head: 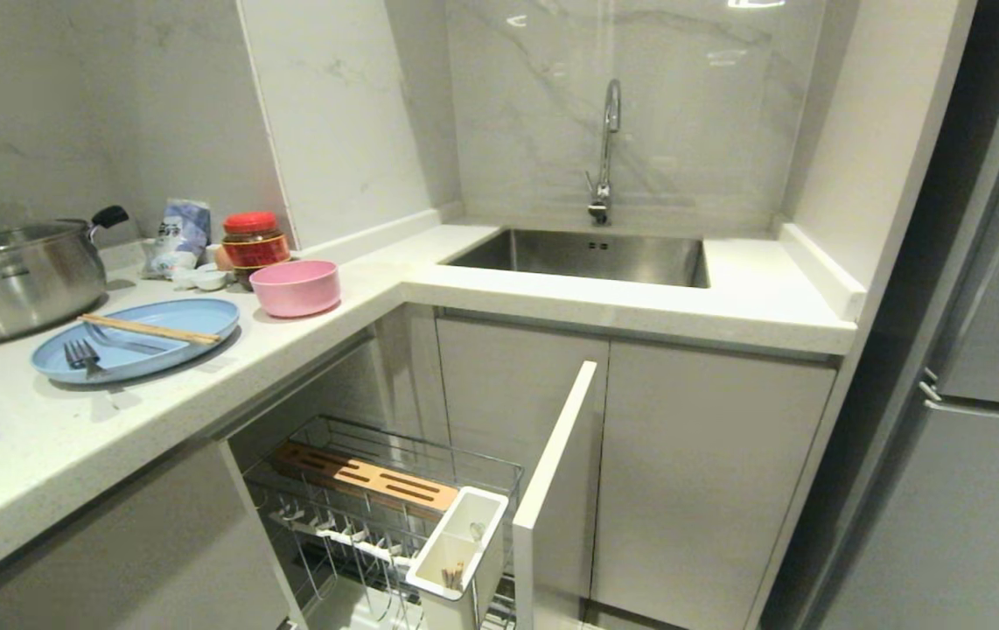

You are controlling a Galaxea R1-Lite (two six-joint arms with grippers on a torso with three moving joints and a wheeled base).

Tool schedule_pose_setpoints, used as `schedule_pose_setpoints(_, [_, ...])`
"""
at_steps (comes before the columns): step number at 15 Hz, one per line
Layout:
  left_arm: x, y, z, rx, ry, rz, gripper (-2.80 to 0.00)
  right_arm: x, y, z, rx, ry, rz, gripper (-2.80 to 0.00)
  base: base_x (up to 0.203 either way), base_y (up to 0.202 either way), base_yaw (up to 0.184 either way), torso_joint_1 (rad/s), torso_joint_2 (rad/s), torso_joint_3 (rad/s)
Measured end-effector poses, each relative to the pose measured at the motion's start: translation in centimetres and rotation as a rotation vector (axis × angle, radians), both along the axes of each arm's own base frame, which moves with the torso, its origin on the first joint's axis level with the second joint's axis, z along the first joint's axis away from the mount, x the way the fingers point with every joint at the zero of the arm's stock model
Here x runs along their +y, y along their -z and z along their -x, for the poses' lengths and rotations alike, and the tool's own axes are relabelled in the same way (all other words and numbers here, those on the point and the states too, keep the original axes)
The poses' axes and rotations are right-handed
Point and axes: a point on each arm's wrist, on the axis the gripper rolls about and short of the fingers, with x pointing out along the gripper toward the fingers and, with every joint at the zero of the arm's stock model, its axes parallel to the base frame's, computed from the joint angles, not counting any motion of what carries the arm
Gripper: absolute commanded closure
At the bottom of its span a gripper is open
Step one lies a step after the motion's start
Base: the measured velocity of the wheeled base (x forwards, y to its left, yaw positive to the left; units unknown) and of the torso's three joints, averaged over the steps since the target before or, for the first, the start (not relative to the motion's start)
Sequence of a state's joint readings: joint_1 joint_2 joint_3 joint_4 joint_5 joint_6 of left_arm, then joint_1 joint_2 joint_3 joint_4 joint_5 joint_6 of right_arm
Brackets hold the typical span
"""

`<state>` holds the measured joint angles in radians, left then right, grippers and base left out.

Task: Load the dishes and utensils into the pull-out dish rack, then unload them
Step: Pick up the chopsticks and place it in the cupboard

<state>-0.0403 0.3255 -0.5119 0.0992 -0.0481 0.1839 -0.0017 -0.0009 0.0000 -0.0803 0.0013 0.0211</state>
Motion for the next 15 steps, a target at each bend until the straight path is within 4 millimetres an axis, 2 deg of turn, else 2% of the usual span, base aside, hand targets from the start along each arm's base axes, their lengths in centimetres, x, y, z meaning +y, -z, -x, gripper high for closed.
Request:
schedule_pose_setpoints(2, [0.0,3.2,1.1,0.038,-0.032,0.001,0.00,0.0,0.0,0.0,0.000,0.000,0.000,0.00,0.000,0.000,0.000,0.000,0.00,0.000])
schedule_pose_setpoints(5, [-0.1,6.6,2.4,0.092,-0.034,0.066,0.00,0.0,0.0,0.0,0.000,0.000,0.000,0.00,0.000,0.000,0.000,0.000,0.00,0.000])
schedule_pose_setpoints(8, [-0.1,8.5,1.9,0.016,-0.043,0.084,0.00,0.0,0.0,0.0,0.000,0.000,0.000,0.00,0.000,0.000,0.000,0.000,0.00,0.000])
schedule_pose_setpoints(11, [-0.1,11.5,0.4,0.020,-0.048,0.079,0.00,0.0,0.0,0.0,0.000,0.000,0.000,0.00,0.000,0.000,0.000,0.000,0.00,0.000])
schedule_pose_setpoints(15, [-0.1,13.3,-0.1,0.071,-0.046,0.085,0.00,0.0,0.0,0.0,0.000,0.000,0.000,0.00,0.000,0.000,0.000,0.000,0.00,0.000])
